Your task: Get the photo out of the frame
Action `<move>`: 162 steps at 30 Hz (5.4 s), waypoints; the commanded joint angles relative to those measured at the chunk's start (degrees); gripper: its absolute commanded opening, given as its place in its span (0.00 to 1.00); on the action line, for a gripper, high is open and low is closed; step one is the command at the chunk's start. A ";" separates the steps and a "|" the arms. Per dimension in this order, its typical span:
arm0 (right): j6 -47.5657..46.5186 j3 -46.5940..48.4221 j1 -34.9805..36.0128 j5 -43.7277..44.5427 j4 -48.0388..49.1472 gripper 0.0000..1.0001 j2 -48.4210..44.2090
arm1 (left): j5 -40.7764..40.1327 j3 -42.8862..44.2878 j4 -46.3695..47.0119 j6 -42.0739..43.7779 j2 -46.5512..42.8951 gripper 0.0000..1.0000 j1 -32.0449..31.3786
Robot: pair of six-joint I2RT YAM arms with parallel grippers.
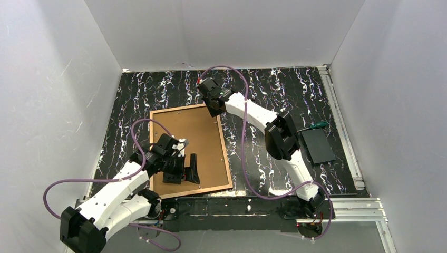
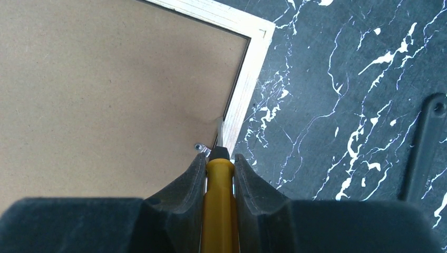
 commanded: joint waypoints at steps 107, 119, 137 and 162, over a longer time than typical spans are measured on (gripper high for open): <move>29.09 -74.14 19.55 14.30 0.50 0.01 -83.47 | -36.90 4.76 -4.72 16.41 22.55 0.61 -36.08; 30.99 -75.70 19.51 11.11 2.53 0.01 -84.09 | -38.04 1.63 -5.39 7.16 22.92 0.73 -40.04; 31.24 -76.05 19.47 9.41 3.22 0.01 -81.80 | -33.24 -0.86 -7.09 1.88 15.02 0.77 -40.10; 31.21 -76.81 19.52 9.07 3.52 0.01 -81.04 | -40.61 4.46 -0.13 -3.12 37.04 0.11 -39.88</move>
